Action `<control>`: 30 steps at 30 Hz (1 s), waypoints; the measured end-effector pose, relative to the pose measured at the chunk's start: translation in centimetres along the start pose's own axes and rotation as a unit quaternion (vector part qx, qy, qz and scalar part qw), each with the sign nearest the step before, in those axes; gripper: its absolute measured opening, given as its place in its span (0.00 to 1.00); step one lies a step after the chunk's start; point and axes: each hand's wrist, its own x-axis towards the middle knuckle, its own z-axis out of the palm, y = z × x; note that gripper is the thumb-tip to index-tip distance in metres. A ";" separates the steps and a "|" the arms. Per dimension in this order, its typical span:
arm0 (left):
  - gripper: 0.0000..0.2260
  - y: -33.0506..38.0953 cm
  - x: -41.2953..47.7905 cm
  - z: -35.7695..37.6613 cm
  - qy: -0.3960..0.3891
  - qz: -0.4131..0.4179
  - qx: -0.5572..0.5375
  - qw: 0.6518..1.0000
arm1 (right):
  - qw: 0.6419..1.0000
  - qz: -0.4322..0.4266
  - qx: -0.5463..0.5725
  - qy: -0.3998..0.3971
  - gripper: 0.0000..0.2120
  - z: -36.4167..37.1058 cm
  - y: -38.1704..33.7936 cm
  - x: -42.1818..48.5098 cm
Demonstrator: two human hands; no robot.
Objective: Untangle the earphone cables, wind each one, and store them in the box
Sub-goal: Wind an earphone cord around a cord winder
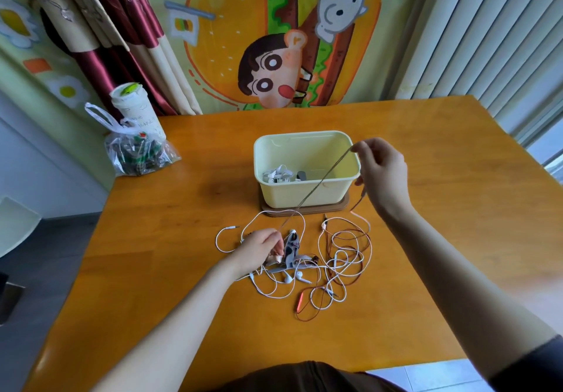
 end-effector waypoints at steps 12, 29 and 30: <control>0.14 1.3 0.2 -3.6 0.101 0.014 0.014 0.995 | 0.957 -0.013 -0.178 -0.227 0.09 2.6 2.9 -2.1; 0.17 4.4 -1.1 -0.1 0.038 0.075 0.007 0.996 | 0.916 -0.072 -0.185 -0.349 0.08 5.3 2.6 -4.9; 0.16 4.9 -1.2 -0.1 0.034 0.059 -0.030 0.997 | 0.920 -0.071 -0.184 -0.340 0.09 5.1 2.7 -4.8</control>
